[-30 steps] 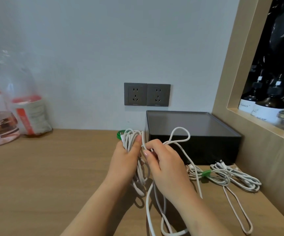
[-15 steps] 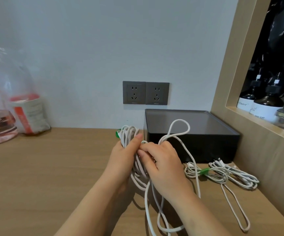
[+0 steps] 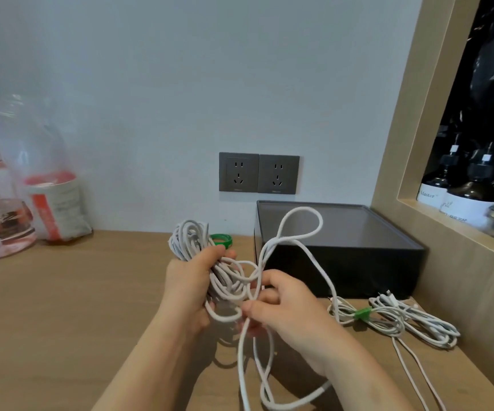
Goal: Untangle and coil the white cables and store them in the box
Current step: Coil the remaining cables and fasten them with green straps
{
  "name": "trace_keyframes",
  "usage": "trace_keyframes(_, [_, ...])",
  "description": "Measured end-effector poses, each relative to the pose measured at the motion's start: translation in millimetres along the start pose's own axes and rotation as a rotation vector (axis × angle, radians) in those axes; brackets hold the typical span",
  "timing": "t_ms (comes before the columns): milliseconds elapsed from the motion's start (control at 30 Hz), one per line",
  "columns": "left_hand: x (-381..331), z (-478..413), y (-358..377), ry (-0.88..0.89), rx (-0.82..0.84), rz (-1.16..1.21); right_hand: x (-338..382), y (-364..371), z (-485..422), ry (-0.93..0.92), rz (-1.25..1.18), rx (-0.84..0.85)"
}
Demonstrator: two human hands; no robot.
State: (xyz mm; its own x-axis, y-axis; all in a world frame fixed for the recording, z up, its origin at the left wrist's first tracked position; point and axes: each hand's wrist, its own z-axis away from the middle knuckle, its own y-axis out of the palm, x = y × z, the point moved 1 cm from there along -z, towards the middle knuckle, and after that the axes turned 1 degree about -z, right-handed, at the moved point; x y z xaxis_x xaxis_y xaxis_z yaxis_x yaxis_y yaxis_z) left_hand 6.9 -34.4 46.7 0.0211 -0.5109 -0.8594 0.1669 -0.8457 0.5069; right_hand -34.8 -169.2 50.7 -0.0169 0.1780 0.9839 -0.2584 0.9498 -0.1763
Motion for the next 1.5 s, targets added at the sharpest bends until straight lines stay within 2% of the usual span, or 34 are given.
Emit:
trace_keyframes(167, [-0.7,-7.3,-3.0,-0.127,0.054,0.16,1.4,-8.2,1.4,-0.01,0.037,-0.104])
trace_keyframes(300, [-0.1,-7.0,-2.2,-0.245,0.033,0.344,-0.8,-11.8,-0.1,-0.03,0.086,-0.197])
trace_keyframes(400, [5.7,-5.0,-0.9,-0.207,0.023,0.232,-2.4,-5.6,-0.7,-0.13,0.18,-0.201])
trace_keyframes(467, [7.0,-3.1,1.1,-0.137,0.006,0.138,-2.2,-3.3,-0.2,-0.224,0.301,-0.286])
trace_keyframes(533, [5.0,-2.4,3.2,-0.096,-0.024,0.13,1.6,-5.8,2.8,-0.311,0.407,-0.368])
trace_keyframes(600, [2.9,-4.6,2.4,-0.108,-0.038,0.182,6.3,-10.3,7.0,-0.342,0.422,-0.321])
trace_keyframes(667, [1.4,-9.7,-2.0,-0.152,-0.046,0.244,12.8,-12.8,13.3,-0.313,0.333,-0.181])
trace_keyframes(733, [0.5,-15.4,-8.2,-0.179,-0.055,0.276,16.9,-17.8,16.6,-0.304,0.067,-0.113])
trace_keyframes(833, [-1.9,-20.8,-15.8,-0.199,-0.071,0.305,19.9,-35.7,17.1,-0.315,-0.432,-0.223])
trace_keyframes(900, [-3.5,-24.3,-20.9,-0.204,-0.09,0.336,19.2,-52.4,16.3,-0.289,-0.622,-0.341])
trace_keyframes(967, [-4.2,-28.9,-26.9,-0.197,-0.123,0.344,15.1,-66.7,18.4,-0.244,-0.607,-0.481])
trace_keyframes(1067, [-6.3,-33.0,-32.4,-0.173,-0.164,0.36,4.3,-80.4,19.6,-0.137,-0.371,-0.738])
trace_keyframes(1133, [-10.2,-32.2,-32.4,-0.184,-0.156,0.387,-0.7,-85.0,17.9,-0.083,-0.385,-0.816])
trace_keyframes(1300, [-22.0,-24.8,-29.4,-0.194,-0.079,0.404,-7.5,-85.8,9.5,0.001,-0.895,-0.775])
trace_keyframes(1433, [-6.6,-19.8,-17.4,-0.183,-0.088,0.386,1.6,-56.4,2.2,-0.076,-0.899,-0.764])
trace_keyframes(1500, [3.6,-16.0,-9.2,-0.174,-0.091,0.34,2.4,-46.2,2.0,-0.047,-0.848,-0.757])
